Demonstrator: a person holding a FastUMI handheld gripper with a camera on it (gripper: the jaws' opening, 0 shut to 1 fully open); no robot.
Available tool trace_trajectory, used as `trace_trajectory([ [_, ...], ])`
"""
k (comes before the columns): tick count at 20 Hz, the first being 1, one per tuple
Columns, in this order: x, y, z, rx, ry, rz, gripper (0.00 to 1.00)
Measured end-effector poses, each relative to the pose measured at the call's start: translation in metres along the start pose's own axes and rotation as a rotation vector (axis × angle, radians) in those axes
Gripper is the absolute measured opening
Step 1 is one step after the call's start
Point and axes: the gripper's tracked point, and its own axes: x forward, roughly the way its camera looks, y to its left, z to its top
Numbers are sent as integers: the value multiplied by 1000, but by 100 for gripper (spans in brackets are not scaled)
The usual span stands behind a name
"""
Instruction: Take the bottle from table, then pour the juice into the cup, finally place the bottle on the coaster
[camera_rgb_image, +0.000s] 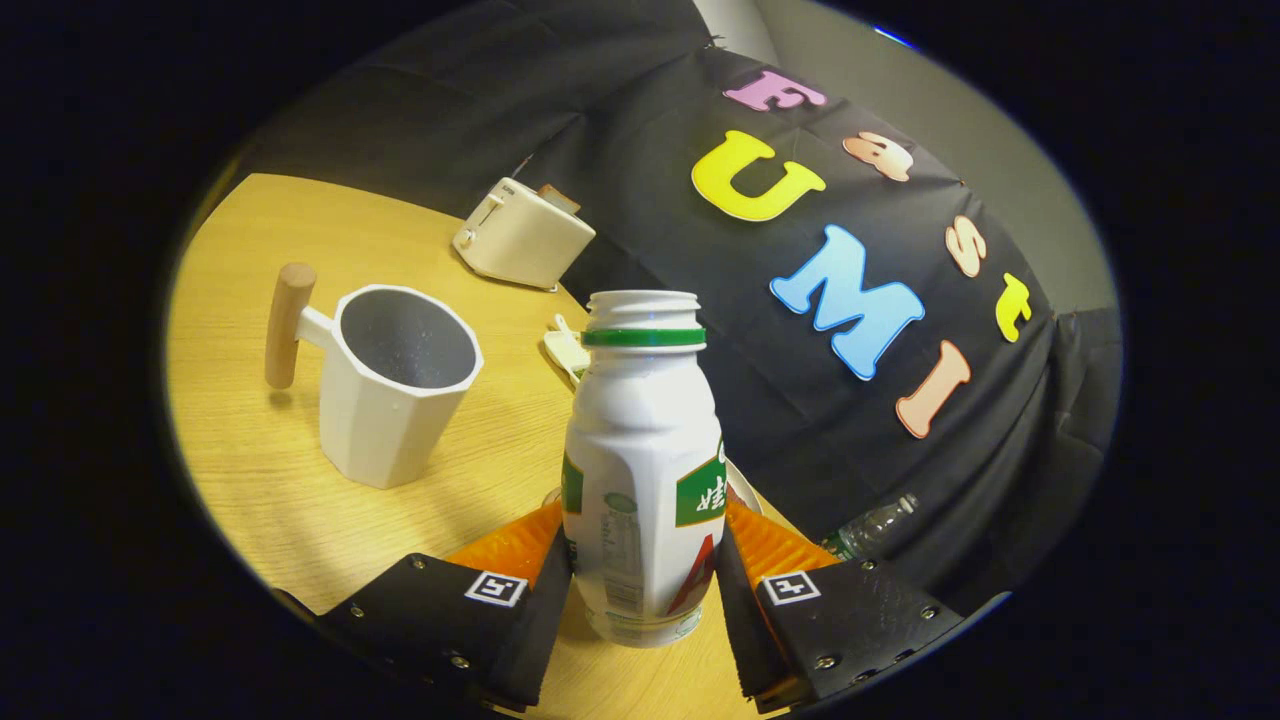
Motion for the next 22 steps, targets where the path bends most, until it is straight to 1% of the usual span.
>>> trace_trajectory([
  [7, 0, -2, 12, -222, 2, -56, 71],
  [15, -4, -5, 16, -373, 16, -97, 71],
  [22, -10, -14, 25, -552, 11, -163, 71],
])
